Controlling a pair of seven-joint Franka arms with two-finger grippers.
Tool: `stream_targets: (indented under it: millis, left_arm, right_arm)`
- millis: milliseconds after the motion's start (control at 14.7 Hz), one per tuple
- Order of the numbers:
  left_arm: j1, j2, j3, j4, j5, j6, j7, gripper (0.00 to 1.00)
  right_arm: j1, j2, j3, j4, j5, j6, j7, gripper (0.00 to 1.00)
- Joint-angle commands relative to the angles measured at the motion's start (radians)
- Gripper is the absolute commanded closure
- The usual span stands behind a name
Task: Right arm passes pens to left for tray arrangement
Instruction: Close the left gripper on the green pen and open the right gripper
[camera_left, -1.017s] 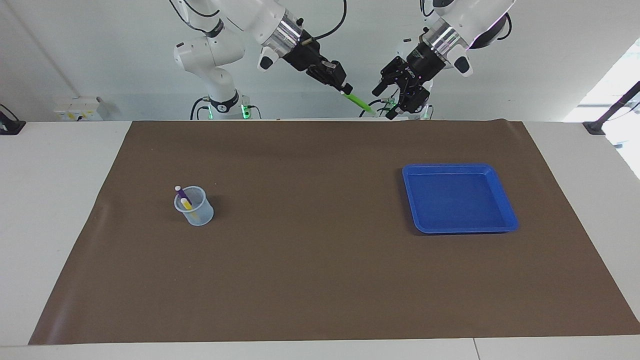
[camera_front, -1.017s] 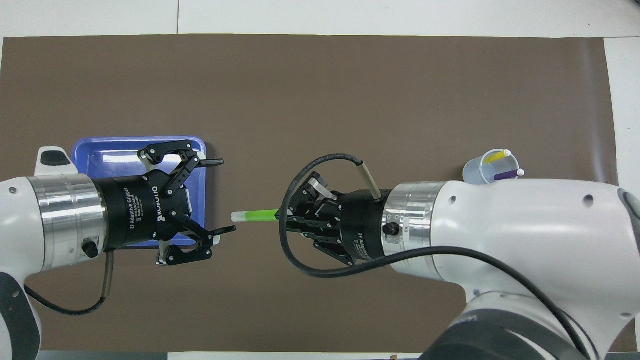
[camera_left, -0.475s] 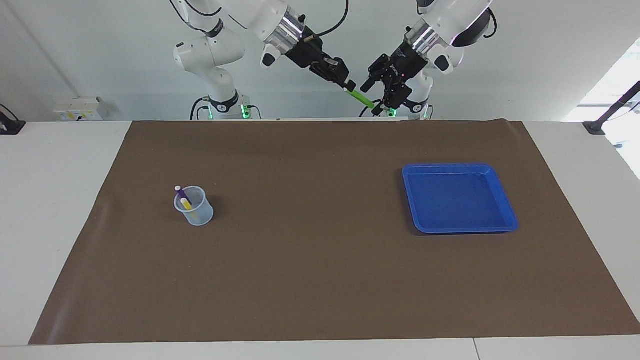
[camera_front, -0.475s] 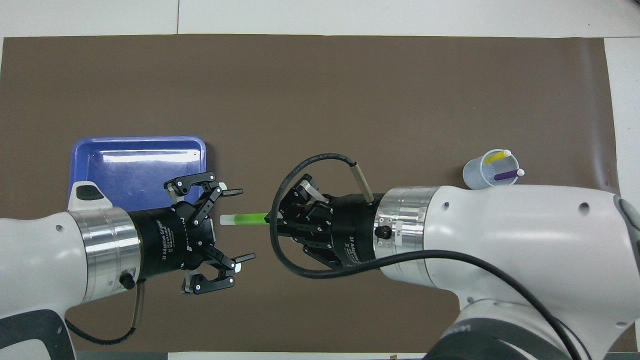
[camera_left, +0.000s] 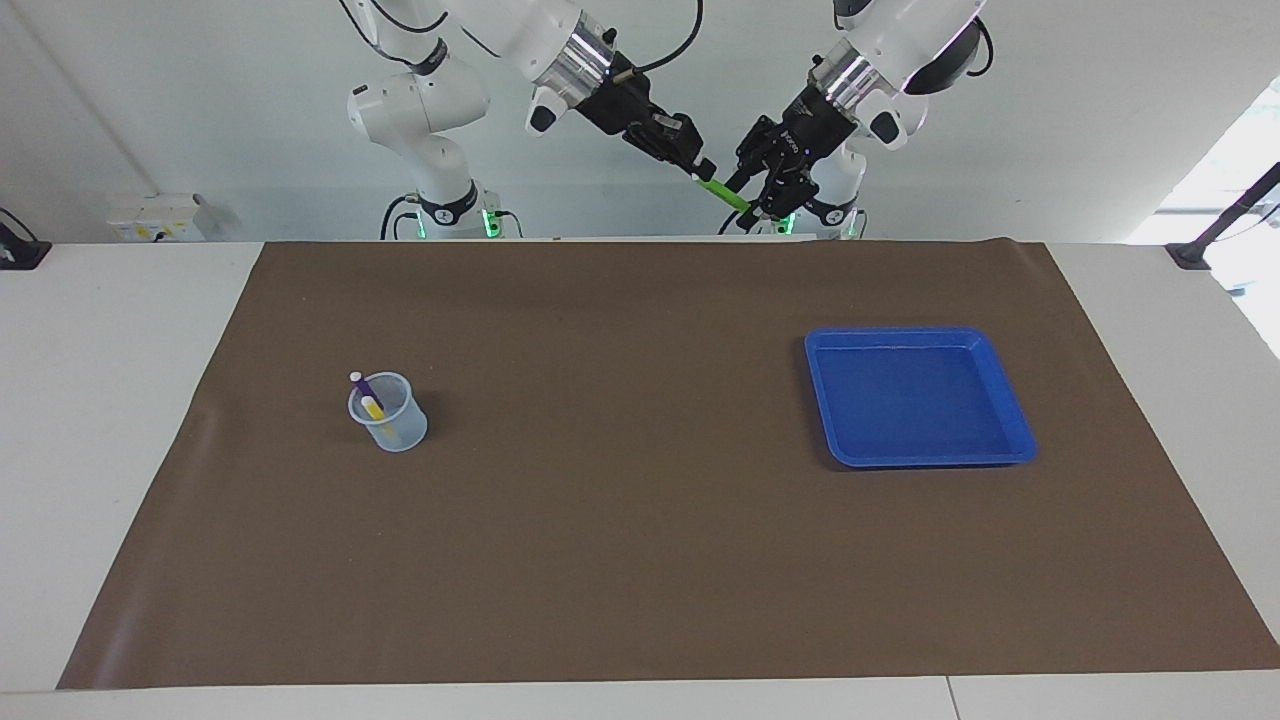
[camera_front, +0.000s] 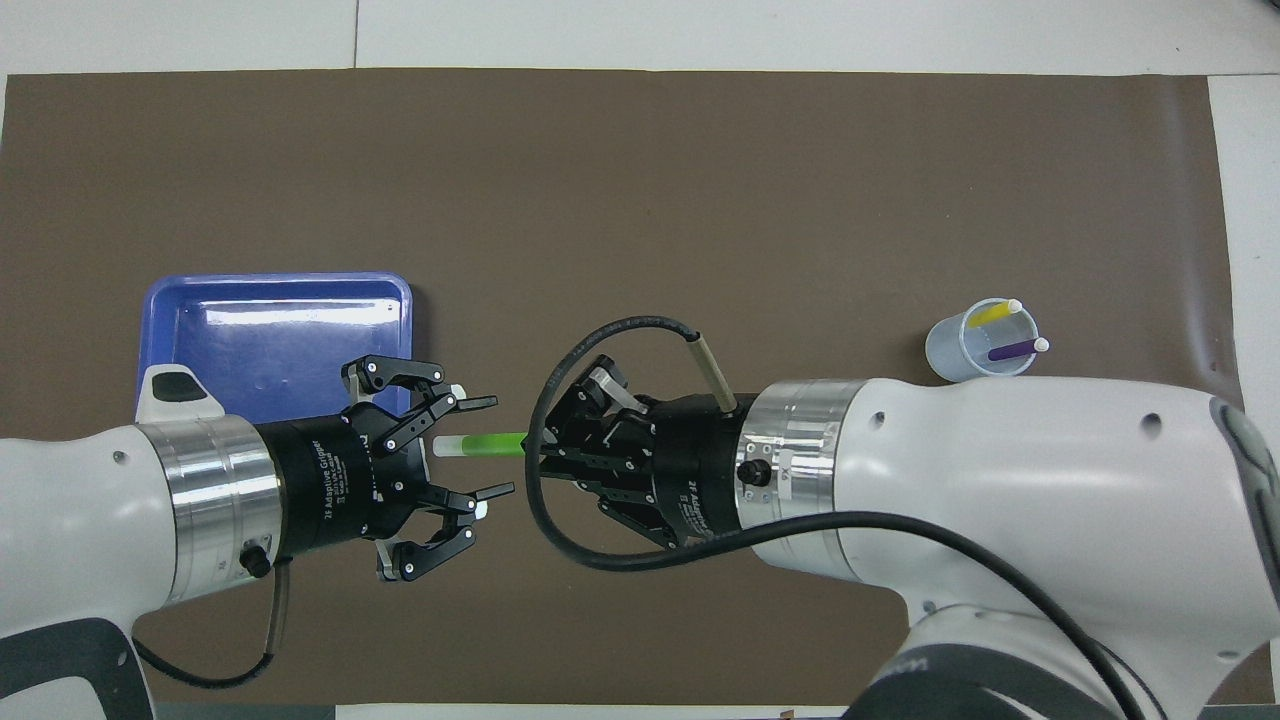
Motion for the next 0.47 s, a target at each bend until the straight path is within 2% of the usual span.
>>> stream_targets:
  millis: [0, 271, 339, 407]
  left_arm:
    - [0.001, -0.029, 0.001, -0.030, -0.003, 0.016, -0.016, 0.49]
    - [0.007, -0.037, 0.001, -0.029, -0.003, 0.007, -0.014, 0.49]
    - [0.007, -0.037, 0.001, -0.029, -0.003, 0.007, -0.014, 0.51]
    - [0.009, -0.040, 0.001, -0.029, -0.003, 0.007, -0.014, 0.59]
  right_arm:
    - [-0.007, 0.010, 0.009, 0.013, 0.024, 0.010, 0.006, 1.00]
    - [-0.007, 0.010, 0.009, 0.013, 0.024, 0.009, 0.006, 1.00]
    - [-0.007, 0.010, 0.009, 0.013, 0.024, 0.009, 0.006, 1.00]
    - [-0.007, 0.010, 0.009, 0.013, 0.024, 0.007, 0.005, 1.00]
